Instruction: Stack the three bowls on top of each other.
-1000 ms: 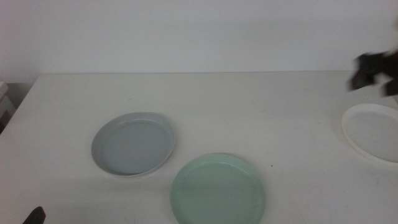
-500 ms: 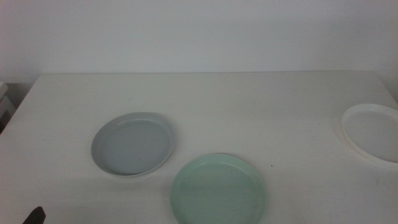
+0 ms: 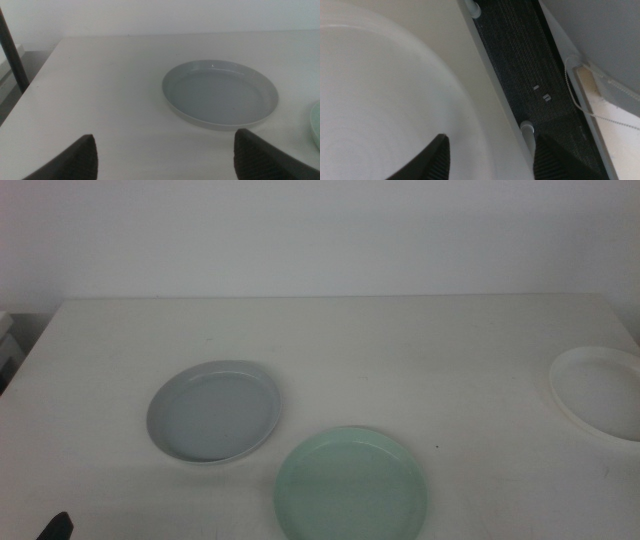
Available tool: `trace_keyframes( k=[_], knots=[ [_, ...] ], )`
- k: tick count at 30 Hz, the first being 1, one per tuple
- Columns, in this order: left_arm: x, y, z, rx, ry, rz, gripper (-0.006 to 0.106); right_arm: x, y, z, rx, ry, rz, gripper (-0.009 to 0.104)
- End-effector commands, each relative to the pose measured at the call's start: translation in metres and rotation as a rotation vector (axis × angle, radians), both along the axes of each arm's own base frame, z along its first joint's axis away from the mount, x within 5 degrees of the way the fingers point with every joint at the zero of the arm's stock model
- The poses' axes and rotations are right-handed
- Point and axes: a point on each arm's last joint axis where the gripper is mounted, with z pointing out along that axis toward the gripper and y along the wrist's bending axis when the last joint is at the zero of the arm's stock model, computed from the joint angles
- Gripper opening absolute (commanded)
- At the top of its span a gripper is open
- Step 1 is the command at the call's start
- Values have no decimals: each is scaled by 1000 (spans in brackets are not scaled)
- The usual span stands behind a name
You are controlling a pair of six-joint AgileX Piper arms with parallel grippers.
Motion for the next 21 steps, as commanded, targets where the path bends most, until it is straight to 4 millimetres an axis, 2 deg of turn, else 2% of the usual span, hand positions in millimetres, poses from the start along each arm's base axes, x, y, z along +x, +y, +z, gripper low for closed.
trace_keyframes(
  k=[1,3,5,8,9,14,17,21],
  knots=[
    [0,1,9,-23,-92,10,103,4,-5,27,-48,-84,2,40],
    [0,1,9,-23,-92,10,103,5,-5,22,-48,-84,8,36],
    [0,1,9,-23,-92,10,103,6,-6,21,-54,-87,19,26],
    [0,1,9,-23,-92,10,103,6,-6,26,-67,-100,32,3],
    [0,1,9,-23,-92,10,103,6,-5,30,-69,-109,30,-1],
    [0,1,9,-23,-92,10,103,1,4,63,-54,-180,21,-1],
    [0,1,9,-23,-92,10,103,-3,28,81,-20,-234,67,-1],
    [0,1,9,-23,-92,10,103,-11,82,95,8,-276,183,-1]
  ],
)
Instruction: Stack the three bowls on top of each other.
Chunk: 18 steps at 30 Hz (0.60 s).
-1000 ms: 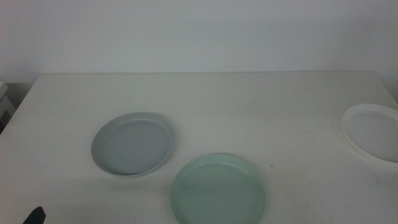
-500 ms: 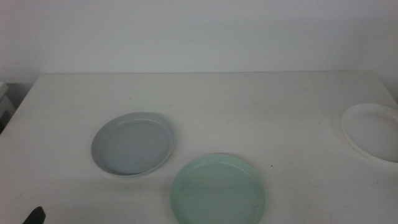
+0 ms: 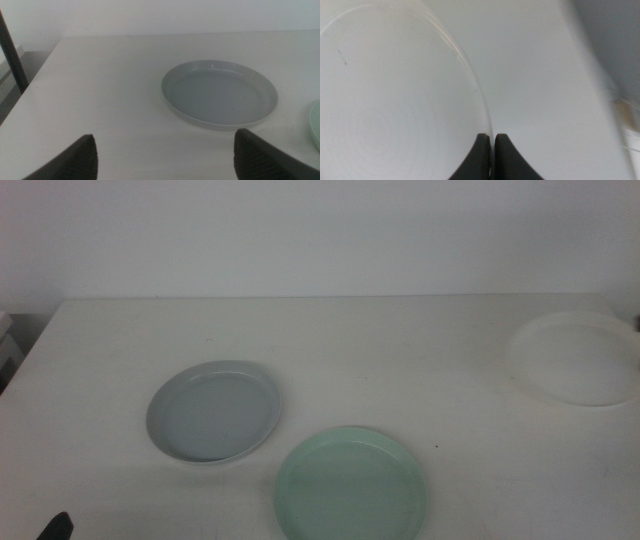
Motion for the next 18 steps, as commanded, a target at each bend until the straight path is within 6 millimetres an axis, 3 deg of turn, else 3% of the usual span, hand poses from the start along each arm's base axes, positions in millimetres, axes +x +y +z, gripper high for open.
trace_keyframes(
  k=[1,6,12,18],
  knots=[
    [0,1,9,-23,-92,10,103,-5,37,38,-9,-122,72,-1],
    [0,1,9,-23,-92,10,103,-22,116,53,20,-158,224,-1],
    [0,1,9,-23,-92,10,103,-43,196,50,77,-115,399,-1],
    [0,1,9,-23,-92,10,103,-63,249,34,103,-90,514,-1]
  ],
)
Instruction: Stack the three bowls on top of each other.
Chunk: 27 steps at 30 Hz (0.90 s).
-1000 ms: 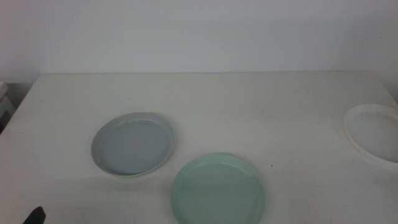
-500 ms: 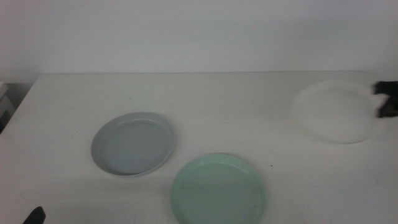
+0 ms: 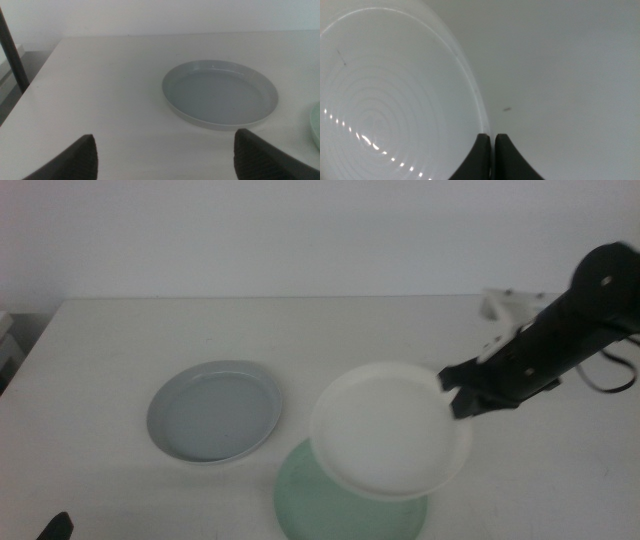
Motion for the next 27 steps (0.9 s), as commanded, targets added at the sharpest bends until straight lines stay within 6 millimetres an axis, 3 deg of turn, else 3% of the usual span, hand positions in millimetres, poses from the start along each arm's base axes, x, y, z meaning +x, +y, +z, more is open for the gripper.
trace_keyframes(
  k=[1,10,20,23,27],
  knots=[
    [0,1,9,-23,-92,10,103,-6,15,19,40,-86,10,-1],
    [0,1,9,-23,-92,10,103,-18,47,-5,38,-71,68,-1],
    [0,1,9,-22,-93,10,103,-17,52,-23,15,-20,87,-1],
    [0,1,9,-22,-93,10,103,-17,52,-28,13,0,84,3],
    [0,1,9,-22,-93,10,103,-17,52,-28,13,3,84,18]
  ],
)
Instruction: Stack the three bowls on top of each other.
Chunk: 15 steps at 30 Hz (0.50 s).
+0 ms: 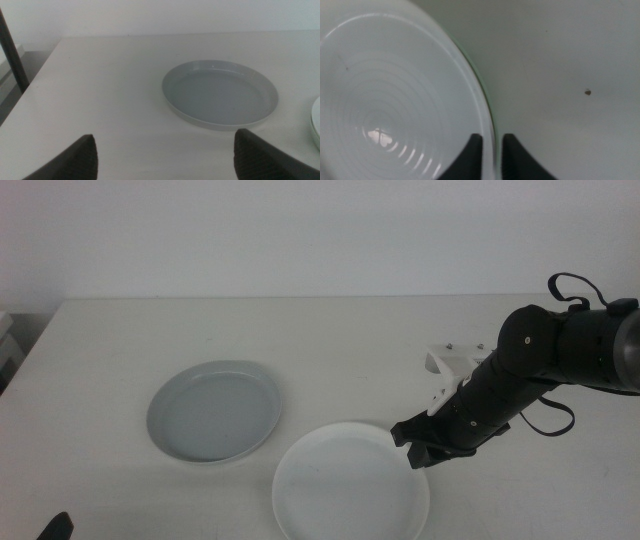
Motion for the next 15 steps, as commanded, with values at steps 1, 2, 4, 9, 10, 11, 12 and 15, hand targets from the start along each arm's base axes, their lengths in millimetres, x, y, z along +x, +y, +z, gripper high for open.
trace_keyframes(
  k=[1,2,4,9,10,11,12,15],
  knots=[
    [0,1,9,-22,-93,10,103,2,2,23,40,-74,-8,23],
    [0,1,9,-22,-93,10,103,2,2,24,42,-77,-8,29],
    [0,1,9,-22,-93,10,103,1,2,30,50,-91,-8,39],
    [0,1,9,-22,-93,10,103,-14,-6,68,65,-171,63,57],
    [0,1,9,-22,-93,10,103,-20,-8,80,70,-207,97,58],
    [0,1,9,-22,-93,10,103,-27,-10,93,77,-246,127,58],
    [0,1,9,-22,-93,10,103,-33,-13,105,83,-283,151,58],
    [0,1,9,-22,-93,10,103,-59,-24,141,101,-409,185,55]
  ],
)
